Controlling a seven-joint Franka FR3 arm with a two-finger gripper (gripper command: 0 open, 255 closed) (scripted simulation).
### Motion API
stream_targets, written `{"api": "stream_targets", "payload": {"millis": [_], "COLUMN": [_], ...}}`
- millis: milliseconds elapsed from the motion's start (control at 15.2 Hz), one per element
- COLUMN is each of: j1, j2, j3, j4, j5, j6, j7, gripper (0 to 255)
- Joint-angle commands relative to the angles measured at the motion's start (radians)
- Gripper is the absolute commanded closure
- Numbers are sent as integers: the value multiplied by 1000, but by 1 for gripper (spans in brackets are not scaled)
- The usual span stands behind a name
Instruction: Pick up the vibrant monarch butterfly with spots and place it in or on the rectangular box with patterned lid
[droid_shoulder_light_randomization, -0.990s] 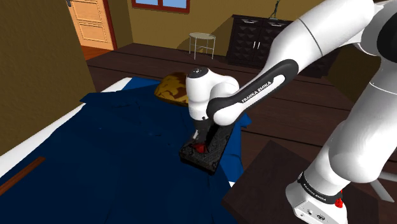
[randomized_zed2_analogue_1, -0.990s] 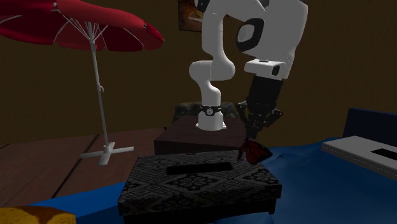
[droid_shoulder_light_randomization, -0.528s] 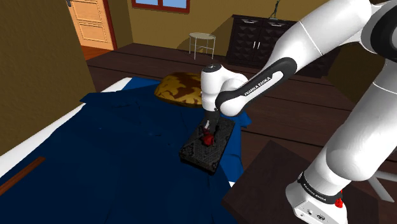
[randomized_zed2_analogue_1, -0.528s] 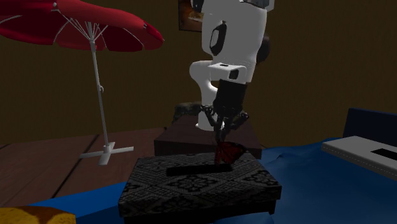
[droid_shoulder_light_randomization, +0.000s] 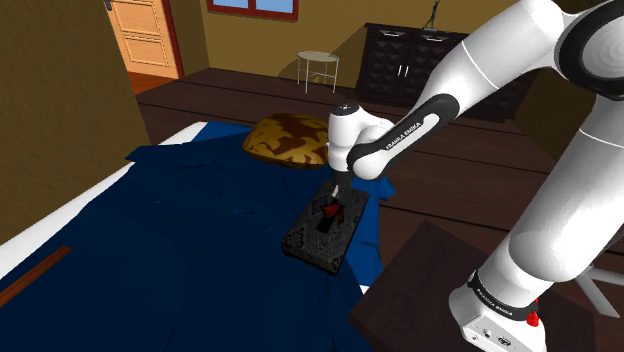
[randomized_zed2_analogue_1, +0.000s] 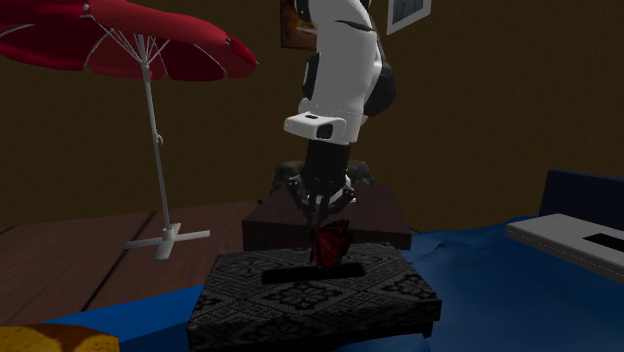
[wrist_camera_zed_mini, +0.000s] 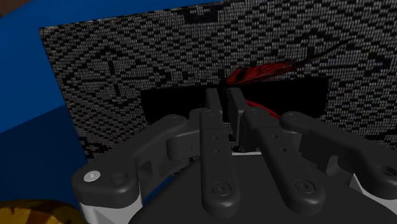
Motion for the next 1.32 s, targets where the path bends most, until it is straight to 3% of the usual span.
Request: {"api": "stream_targets", "payload": {"millis": [0, 198, 726, 792, 1122, 1254], "j1": [0, 2, 3, 2, 4, 6], "j2": [33, 68, 68, 70, 68, 8], "j3": [-4, -11, -12, -14, -13, 4], "j4": [-6, -7, -7, -11, -7, 1], "j5": [-21, -49, -49, -53, -49, 2], "j6": [22, 53, 53, 59, 53, -8], "j7": [17, 42, 42, 43, 42, 7], "gripper": [255, 255, 255, 0, 0, 0]}}
